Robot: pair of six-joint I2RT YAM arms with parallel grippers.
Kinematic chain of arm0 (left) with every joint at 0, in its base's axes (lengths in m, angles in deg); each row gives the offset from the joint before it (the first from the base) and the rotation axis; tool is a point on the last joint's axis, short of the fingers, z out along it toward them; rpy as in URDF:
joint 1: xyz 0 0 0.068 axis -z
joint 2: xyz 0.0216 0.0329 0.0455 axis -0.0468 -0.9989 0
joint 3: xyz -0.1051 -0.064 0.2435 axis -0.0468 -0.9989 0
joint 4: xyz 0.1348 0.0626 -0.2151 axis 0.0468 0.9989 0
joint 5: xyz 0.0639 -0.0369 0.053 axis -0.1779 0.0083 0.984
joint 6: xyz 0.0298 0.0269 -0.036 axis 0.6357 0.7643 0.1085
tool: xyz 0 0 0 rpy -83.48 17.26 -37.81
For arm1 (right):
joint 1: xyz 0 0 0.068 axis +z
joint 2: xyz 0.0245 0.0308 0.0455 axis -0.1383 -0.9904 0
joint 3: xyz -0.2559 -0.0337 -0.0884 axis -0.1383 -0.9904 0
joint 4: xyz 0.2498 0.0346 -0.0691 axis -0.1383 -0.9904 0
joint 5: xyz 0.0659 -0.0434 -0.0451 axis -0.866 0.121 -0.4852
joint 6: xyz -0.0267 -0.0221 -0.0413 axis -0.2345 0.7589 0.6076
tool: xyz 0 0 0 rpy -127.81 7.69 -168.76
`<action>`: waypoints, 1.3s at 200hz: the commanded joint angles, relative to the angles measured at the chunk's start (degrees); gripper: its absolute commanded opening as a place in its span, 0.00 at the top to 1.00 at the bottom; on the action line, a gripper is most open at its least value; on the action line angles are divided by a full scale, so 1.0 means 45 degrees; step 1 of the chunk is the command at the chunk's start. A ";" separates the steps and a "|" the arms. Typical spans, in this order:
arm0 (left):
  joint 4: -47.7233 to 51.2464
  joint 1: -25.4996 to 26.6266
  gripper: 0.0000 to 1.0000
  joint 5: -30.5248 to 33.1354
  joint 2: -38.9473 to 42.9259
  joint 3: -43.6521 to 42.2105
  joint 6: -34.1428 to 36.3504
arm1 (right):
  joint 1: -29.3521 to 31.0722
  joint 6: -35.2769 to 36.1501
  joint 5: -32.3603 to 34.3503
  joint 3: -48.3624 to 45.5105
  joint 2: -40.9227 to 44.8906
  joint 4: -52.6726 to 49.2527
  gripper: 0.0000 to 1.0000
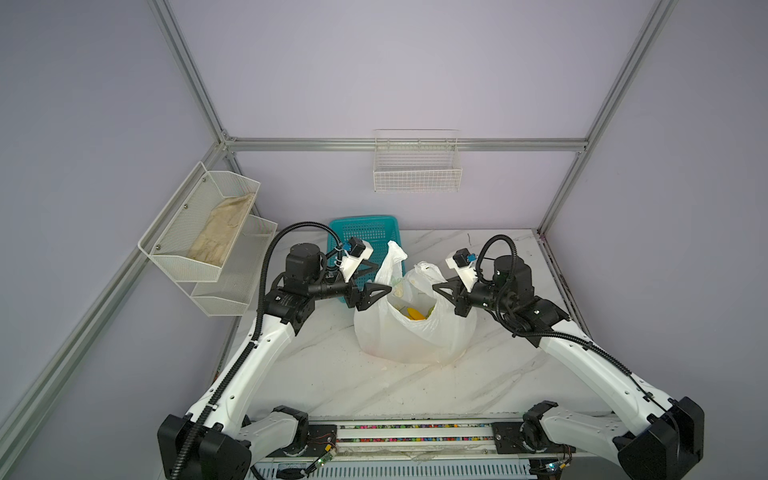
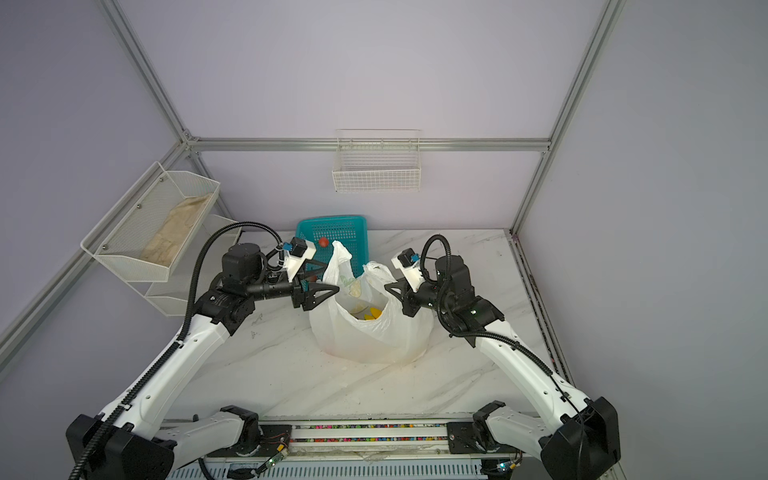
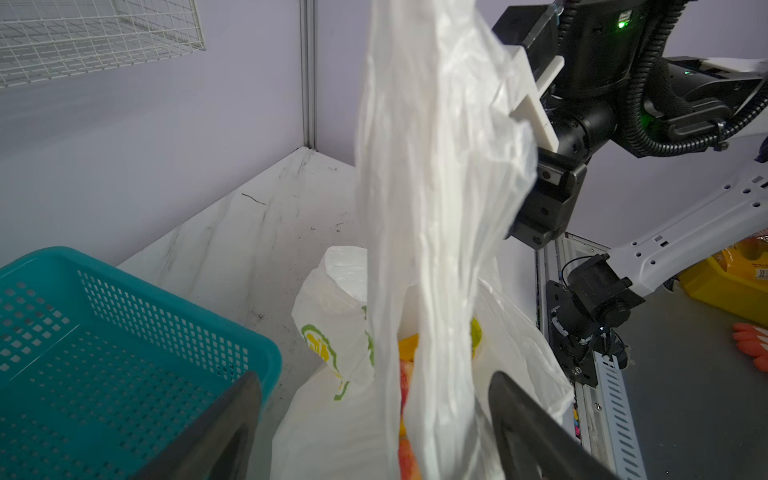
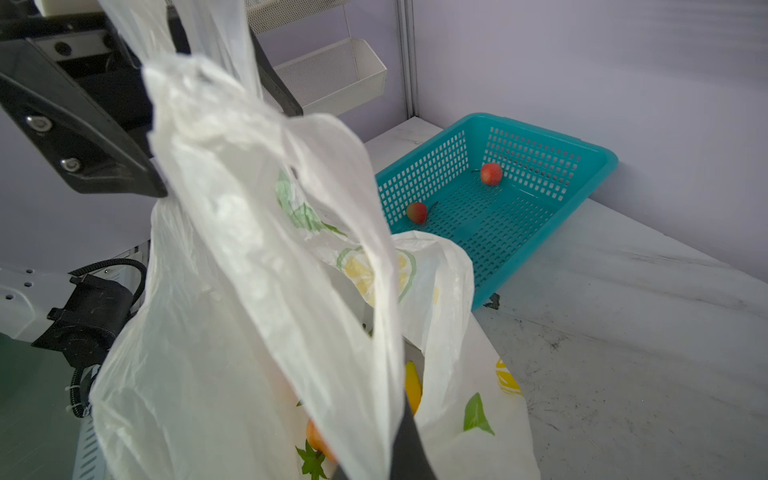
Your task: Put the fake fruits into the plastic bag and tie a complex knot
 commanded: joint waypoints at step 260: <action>-0.2735 -0.0016 0.30 -0.2914 -0.3004 0.1365 -0.0755 | -0.0231 -0.0183 -0.0551 0.0208 -0.0182 0.0598 1.00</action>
